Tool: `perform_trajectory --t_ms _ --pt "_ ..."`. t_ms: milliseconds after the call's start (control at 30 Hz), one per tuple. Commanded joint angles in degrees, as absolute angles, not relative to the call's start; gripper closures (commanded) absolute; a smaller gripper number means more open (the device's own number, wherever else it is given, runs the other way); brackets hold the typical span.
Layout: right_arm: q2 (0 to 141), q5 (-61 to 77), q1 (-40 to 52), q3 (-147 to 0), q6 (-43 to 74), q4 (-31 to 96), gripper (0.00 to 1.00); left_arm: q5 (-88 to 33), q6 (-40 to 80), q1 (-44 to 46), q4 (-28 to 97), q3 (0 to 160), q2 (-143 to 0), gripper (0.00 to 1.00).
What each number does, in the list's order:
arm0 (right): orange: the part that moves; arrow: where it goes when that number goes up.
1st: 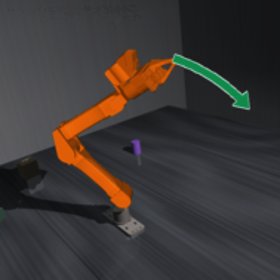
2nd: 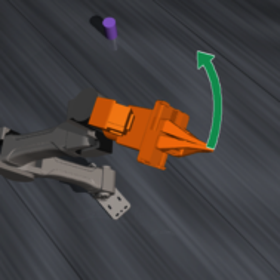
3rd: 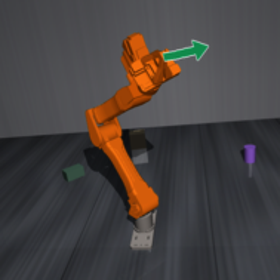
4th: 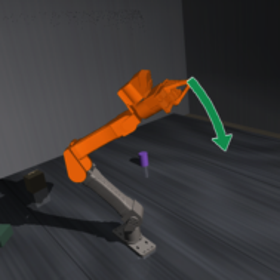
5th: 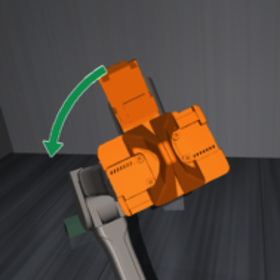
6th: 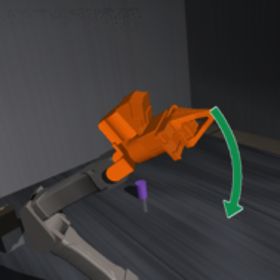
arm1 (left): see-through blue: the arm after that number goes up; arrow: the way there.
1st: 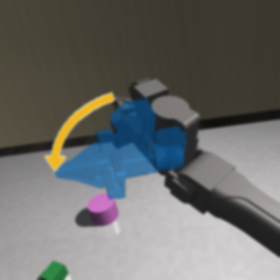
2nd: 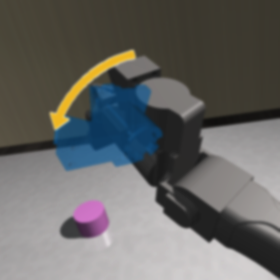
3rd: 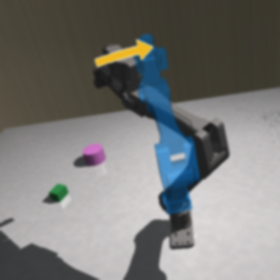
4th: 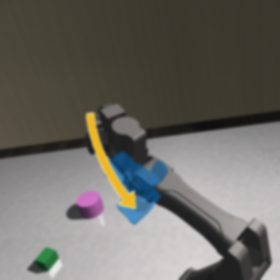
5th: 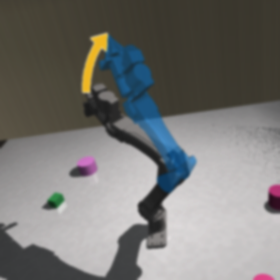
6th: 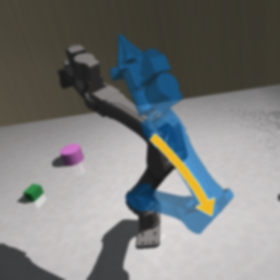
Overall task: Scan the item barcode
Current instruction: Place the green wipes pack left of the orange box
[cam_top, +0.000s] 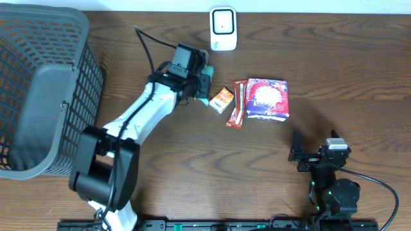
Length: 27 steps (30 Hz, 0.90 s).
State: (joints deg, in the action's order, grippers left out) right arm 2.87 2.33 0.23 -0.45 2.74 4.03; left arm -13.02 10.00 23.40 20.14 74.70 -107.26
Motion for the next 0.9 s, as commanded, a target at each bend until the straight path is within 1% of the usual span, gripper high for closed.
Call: perform_trajectory --t_ms 0,100,133,167,367,400,433,567,633,700,833,867 --pt "2.55 2.02 -0.78 -0.32 2.72 4.25 0.01 -12.4 8.6 23.57 20.51 75.13 -106.74 0.35" --pt "2.55 2.02 -0.78 -0.32 2.72 4.25 0.01 -12.4 8.6 22.37 20.12 75.16 -103.55 0.34" --pt "2.55 2.02 -0.78 -0.32 2.72 4.23 0.01 -12.4 8.64 21.98 20.18 75.16 -102.43 0.31" --pt "2.55 2.02 -0.75 -0.32 2.72 4.25 0.01 -12.4 8.84 21.3 20.62 75.16 -100.38 0.3" --pt "2.55 2.02 -0.78 -0.32 2.72 4.23 0.01 -12.4 8.8 16.58 26.68 75.13 -88.97 0.28" --pt "2.55 2.02 -0.78 -0.32 2.72 4.23 0.01 -12.4 8.8 15.99 27.77 75.13 -87.94 0.17" --pt "2.55 2.02 -0.78 -0.32 2.72 4.25 0.01 -12.4 8.8 15.2 29.58 75.13 -86.59 0.02" --pt "2.55 2.02 -0.78 -0.32 2.72 4.23 0.01 -12.4 8.8 13.21 35.75 75.13 -83.9 0.02" --pt "2.52 1.72 -0.78 -0.32 2.81 0.62 0.01 -12.4 8.8 13.19 37.71 75.13 -83.9 0.02" --pt "2.52 9.87 -0.71 -0.32 11.46 -5.28 0.01 -12.4 8.8 13.19 39.35 75.13 -83.92 0.02" --pt "2.52 24.38 -0.71 -0.32 25.67 -9.3 0.01 -12.4 8.8 13.19 40.29 75.13 -83.92 0.02" --pt "2.52 28.05 -0.69 -0.32 31.09 -14.35 0.01 -12.4 8.8 13.19 40.29 75.13 -83.92 0.02"
